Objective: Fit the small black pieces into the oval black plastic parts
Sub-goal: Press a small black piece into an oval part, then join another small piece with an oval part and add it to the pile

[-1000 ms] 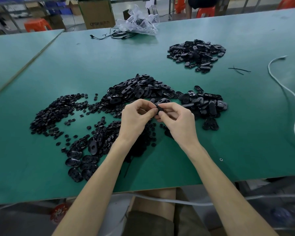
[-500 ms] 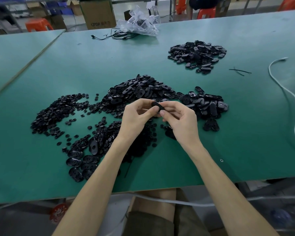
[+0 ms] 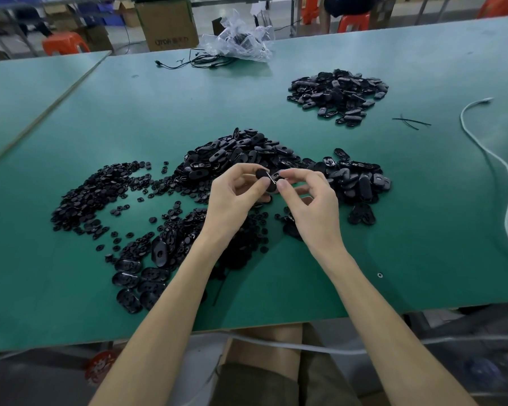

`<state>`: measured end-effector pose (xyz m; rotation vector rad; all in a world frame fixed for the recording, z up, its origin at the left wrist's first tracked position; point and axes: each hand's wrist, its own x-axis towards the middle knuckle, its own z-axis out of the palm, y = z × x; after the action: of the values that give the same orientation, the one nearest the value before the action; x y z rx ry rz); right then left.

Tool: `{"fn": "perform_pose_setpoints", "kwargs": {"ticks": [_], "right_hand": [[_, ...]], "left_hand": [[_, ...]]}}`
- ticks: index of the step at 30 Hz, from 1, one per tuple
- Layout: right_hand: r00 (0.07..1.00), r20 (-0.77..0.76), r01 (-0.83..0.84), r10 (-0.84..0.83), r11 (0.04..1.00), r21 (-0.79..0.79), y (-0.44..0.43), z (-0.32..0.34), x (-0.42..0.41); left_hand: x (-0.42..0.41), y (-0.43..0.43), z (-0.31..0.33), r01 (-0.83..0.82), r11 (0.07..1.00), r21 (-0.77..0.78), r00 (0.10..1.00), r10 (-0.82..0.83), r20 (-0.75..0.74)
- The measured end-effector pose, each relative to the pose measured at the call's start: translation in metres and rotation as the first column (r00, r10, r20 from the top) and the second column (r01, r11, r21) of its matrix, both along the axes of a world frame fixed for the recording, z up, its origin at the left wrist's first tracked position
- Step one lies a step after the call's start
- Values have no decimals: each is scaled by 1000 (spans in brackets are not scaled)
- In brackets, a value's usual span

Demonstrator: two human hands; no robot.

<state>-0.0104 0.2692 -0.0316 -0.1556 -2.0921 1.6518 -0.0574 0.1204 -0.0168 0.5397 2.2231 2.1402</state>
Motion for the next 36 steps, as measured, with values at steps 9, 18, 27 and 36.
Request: {"fn": "perform_pose_setpoints", "kwargs": {"ticks": [9, 18, 27, 36], "right_hand": [[1000, 1, -13, 13, 1000, -24, -1, 0, -1], [1000, 1, -16, 16, 999, -39, 1, -2, -2], [999, 18, -31, 32, 999, -31, 1, -3, -1], [998, 49, -47, 47, 999, -1, 1, -3, 0]], "left_hand": [[-1, 2, 0, 63, 993, -97, 997, -66, -30], [-4, 0, -2, 43, 997, -60, 999, -44, -12], [-4, 1, -4, 18, 997, -78, 1000, -20, -18], [-2, 3, -5, -35, 991, -131, 999, 30, -37]]}}
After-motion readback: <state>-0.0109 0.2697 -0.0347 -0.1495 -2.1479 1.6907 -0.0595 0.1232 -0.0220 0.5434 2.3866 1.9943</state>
